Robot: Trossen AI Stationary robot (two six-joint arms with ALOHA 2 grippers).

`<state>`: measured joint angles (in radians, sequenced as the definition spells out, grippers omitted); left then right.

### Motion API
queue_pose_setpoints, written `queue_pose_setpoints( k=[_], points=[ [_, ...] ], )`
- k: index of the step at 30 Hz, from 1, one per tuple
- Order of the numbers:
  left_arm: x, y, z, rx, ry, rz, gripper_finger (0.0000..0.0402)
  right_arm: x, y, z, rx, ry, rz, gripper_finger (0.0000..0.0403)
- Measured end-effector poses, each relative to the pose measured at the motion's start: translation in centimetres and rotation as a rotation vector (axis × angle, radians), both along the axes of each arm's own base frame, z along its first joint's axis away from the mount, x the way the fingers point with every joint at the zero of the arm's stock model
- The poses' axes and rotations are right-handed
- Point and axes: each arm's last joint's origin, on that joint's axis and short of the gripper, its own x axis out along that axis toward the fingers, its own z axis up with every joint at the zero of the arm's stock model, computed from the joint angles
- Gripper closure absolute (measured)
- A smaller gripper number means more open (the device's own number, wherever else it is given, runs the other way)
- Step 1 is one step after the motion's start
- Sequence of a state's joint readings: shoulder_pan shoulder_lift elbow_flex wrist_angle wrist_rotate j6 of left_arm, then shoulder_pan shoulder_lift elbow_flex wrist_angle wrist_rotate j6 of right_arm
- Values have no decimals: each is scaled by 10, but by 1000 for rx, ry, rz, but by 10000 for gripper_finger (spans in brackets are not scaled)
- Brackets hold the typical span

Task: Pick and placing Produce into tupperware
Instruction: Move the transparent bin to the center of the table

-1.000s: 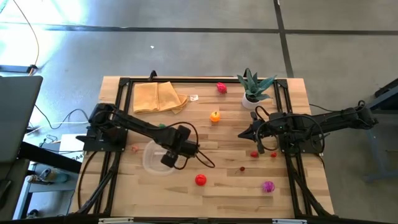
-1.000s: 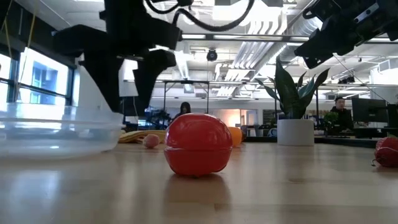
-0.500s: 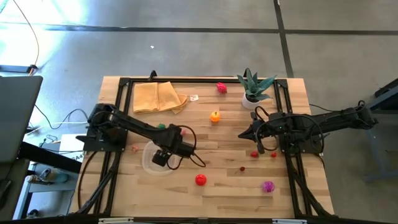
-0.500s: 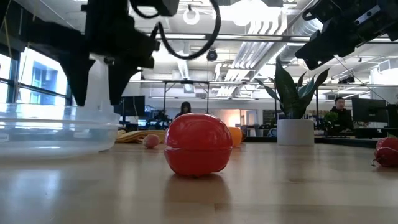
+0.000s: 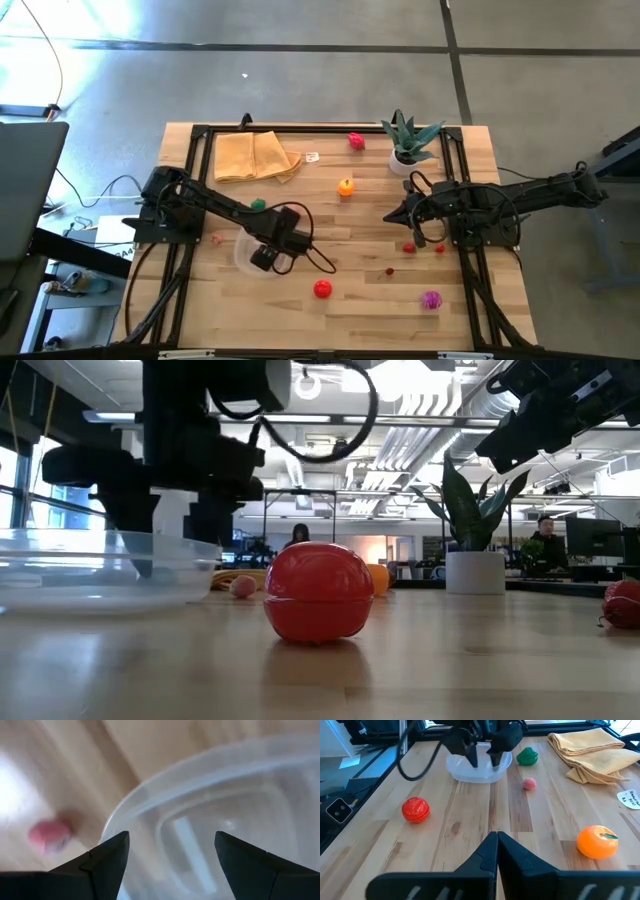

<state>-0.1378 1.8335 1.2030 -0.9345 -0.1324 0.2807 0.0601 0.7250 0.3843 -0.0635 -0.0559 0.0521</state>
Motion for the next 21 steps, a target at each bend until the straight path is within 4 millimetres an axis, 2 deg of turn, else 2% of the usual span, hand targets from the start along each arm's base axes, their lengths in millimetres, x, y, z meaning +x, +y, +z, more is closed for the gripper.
queue_pose_setpoints(
  k=[6,16,21],
  points=[
    [12,-4,1,-85,-114,-13,117,0,0,0,0,0,0,402],
    [27,-5,4,-103,-271,-51,117,0,0,0,0,0,-1,402],
    [35,4,6,-112,-344,-49,117,0,0,0,10,1,-5,402]
  ],
)
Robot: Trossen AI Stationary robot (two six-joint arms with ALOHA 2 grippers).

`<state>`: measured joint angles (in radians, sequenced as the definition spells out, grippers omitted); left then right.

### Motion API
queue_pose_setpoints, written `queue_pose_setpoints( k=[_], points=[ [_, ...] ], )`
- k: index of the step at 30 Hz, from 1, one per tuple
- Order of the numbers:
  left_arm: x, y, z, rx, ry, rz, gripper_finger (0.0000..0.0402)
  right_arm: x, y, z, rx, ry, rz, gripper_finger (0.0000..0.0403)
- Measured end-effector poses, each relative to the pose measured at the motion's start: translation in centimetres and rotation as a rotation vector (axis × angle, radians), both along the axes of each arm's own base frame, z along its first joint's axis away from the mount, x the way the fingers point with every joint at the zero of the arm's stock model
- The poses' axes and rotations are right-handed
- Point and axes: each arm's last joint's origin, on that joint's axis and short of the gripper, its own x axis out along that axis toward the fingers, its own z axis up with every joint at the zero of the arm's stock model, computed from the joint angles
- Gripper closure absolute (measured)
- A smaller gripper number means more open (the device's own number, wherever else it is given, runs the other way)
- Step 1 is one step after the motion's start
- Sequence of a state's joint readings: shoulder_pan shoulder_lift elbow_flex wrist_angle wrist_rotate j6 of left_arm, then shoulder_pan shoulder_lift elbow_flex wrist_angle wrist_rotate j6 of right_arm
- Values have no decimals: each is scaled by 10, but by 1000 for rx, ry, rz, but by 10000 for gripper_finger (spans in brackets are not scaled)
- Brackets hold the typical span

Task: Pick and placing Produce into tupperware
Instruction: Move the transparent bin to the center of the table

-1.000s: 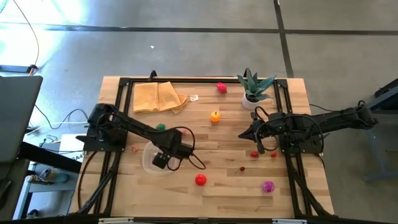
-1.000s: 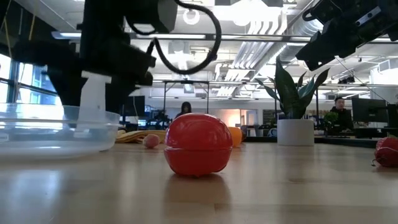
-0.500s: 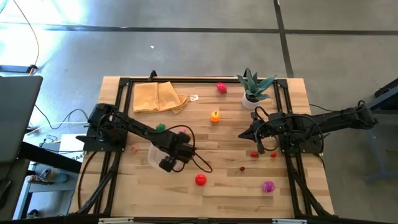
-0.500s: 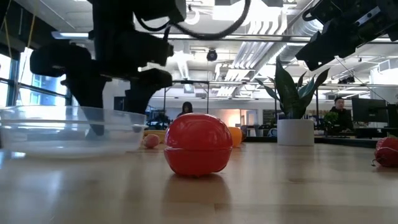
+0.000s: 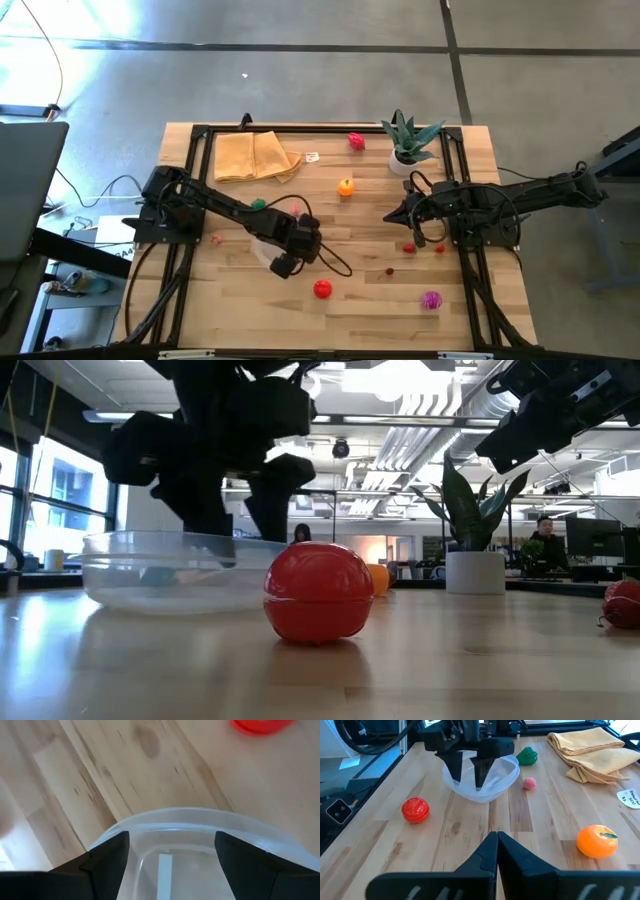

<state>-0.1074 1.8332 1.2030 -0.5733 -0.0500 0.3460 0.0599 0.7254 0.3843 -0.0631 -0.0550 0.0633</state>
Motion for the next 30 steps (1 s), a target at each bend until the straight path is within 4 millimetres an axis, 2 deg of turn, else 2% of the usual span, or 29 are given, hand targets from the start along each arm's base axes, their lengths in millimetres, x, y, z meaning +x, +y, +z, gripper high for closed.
queue_pose_setpoints(
  k=[7,10,17,21,25,30],
  points=[
    [6,19,1,15,-43,10,117,0,0,0,7,1,-3,402],
    [11,24,-6,3,-30,6,117,0,0,0,6,1,-2,402],
    [41,29,-26,17,31,-23,117,0,0,0,5,4,-2,402],
    [57,29,-19,61,62,-46,117,0,0,-1,5,14,-3,402],
    [70,30,-6,120,14,-18,117,-1,0,-3,5,27,-3,402],
    [77,38,4,165,-51,145,117,-1,0,-3,4,34,-3,402]
  ],
)
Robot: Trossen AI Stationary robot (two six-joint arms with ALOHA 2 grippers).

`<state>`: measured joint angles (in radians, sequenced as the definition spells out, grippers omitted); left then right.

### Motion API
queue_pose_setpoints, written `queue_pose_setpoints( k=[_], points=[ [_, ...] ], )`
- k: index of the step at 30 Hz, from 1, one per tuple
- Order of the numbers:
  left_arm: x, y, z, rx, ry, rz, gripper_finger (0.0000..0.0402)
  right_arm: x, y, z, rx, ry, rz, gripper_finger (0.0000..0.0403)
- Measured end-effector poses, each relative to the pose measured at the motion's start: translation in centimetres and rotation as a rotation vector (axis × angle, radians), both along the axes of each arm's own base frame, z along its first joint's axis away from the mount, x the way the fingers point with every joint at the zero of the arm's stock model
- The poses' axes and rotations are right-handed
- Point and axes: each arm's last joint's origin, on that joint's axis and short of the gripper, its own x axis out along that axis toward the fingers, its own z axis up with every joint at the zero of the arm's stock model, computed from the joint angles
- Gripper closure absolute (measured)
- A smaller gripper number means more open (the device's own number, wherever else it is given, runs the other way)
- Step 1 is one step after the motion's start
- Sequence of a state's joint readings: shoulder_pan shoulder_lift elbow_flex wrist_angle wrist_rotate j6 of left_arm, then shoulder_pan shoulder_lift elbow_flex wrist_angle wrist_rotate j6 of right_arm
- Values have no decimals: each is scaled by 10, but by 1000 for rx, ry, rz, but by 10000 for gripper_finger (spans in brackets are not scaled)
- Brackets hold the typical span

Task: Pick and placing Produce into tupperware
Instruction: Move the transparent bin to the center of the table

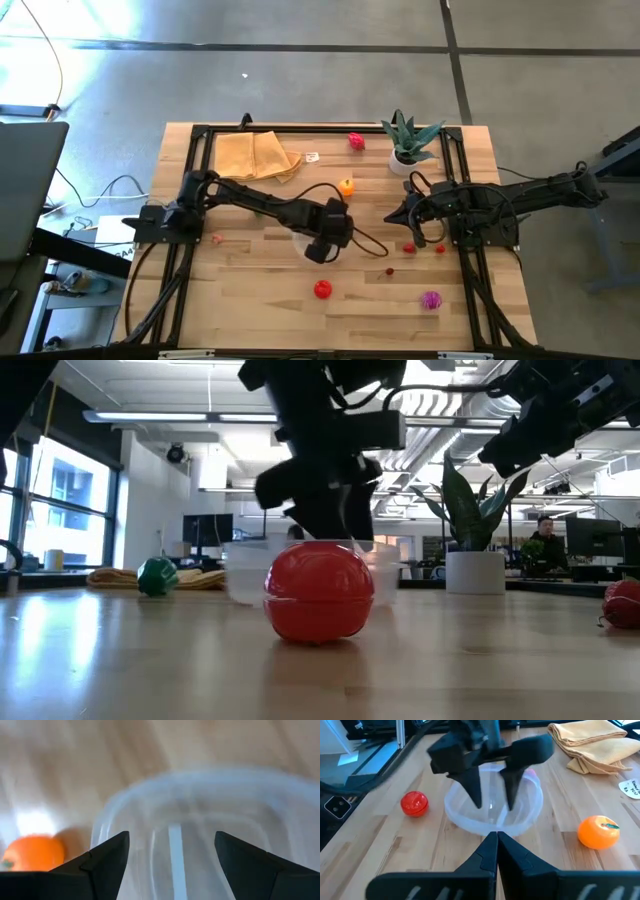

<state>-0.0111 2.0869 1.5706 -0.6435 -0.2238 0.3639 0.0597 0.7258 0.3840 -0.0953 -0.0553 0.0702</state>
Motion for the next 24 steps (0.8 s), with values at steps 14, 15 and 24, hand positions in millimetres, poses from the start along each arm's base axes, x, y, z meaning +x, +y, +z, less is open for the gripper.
queue_pose_setpoints(
  k=[14,15,24],
  points=[
    [-4,33,-1,-48,-39,319,117,0,0,0,0,-2,0,402],
    [-5,35,-1,-51,-35,342,117,0,0,0,0,-2,0,402],
    [-7,39,0,-5,-41,406,117,0,0,0,0,-2,0,402]
  ],
)
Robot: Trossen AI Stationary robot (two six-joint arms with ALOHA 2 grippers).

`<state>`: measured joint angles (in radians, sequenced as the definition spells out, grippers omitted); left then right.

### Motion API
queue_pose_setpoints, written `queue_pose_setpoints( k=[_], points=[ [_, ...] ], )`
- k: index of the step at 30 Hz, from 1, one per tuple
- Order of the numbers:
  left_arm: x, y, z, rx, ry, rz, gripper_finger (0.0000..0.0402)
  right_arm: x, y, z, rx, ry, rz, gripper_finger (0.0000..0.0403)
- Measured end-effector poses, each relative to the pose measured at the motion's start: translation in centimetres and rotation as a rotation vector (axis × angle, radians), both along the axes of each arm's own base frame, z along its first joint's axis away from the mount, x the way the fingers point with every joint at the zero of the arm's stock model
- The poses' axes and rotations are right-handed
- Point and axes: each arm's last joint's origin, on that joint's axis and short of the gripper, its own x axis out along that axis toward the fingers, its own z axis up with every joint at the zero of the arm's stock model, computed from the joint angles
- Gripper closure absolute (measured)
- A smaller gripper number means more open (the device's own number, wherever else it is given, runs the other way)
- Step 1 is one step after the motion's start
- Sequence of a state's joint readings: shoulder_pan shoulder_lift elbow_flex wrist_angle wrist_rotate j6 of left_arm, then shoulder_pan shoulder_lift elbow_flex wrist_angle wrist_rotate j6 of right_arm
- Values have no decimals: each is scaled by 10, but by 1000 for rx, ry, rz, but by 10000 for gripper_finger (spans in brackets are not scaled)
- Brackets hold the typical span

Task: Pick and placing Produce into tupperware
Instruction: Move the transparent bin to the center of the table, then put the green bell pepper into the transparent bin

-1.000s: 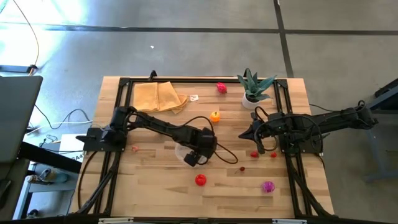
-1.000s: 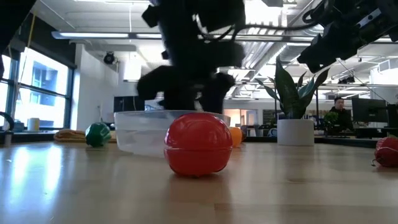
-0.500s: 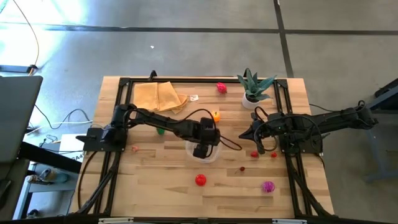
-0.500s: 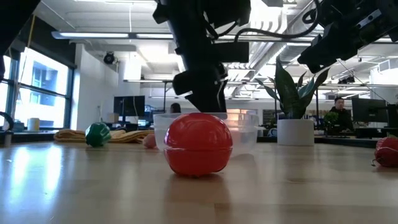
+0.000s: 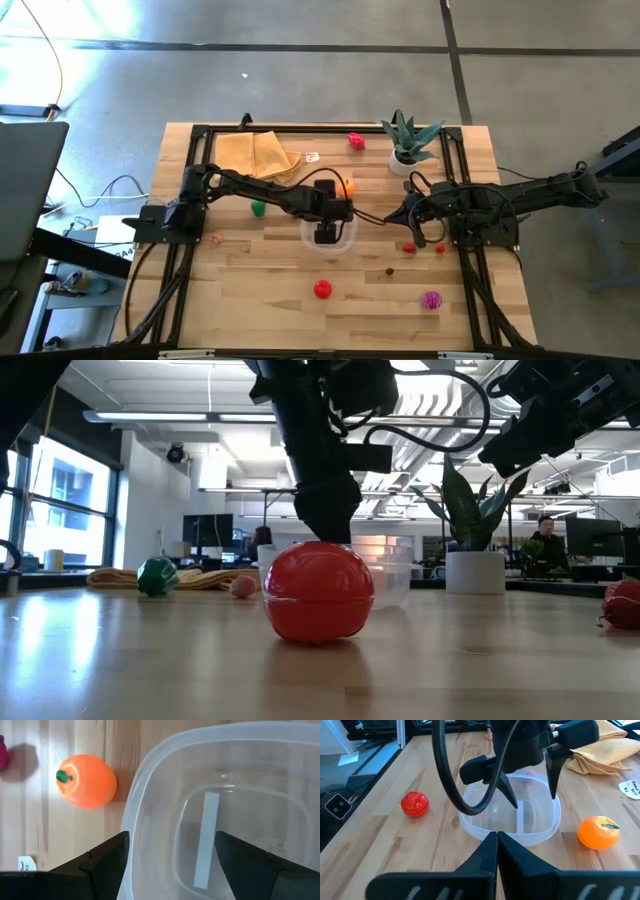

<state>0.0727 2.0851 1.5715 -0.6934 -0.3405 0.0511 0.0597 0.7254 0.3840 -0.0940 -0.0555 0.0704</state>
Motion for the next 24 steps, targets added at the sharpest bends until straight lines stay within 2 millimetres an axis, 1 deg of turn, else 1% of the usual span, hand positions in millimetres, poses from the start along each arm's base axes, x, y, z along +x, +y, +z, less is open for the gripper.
queue_pose_setpoints(
  k=[6,10,14,20,23,24],
  points=[
    [-7,12,-1,0,40,79,117,0,0,0,0,0,0,402],
    [-6,13,0,25,38,70,117,0,0,0,-1,0,0,402],
    [-5,11,10,36,2,43,117,0,0,0,-3,0,1,402],
    [-8,9,19,45,11,3,117,0,0,0,-3,2,2,402],
    [-6,0,30,61,-5,-57,117,0,0,0,-3,3,2,402],
    [-7,-4,35,64,9,-79,117,0,0,0,-3,3,2,402]
  ],
)
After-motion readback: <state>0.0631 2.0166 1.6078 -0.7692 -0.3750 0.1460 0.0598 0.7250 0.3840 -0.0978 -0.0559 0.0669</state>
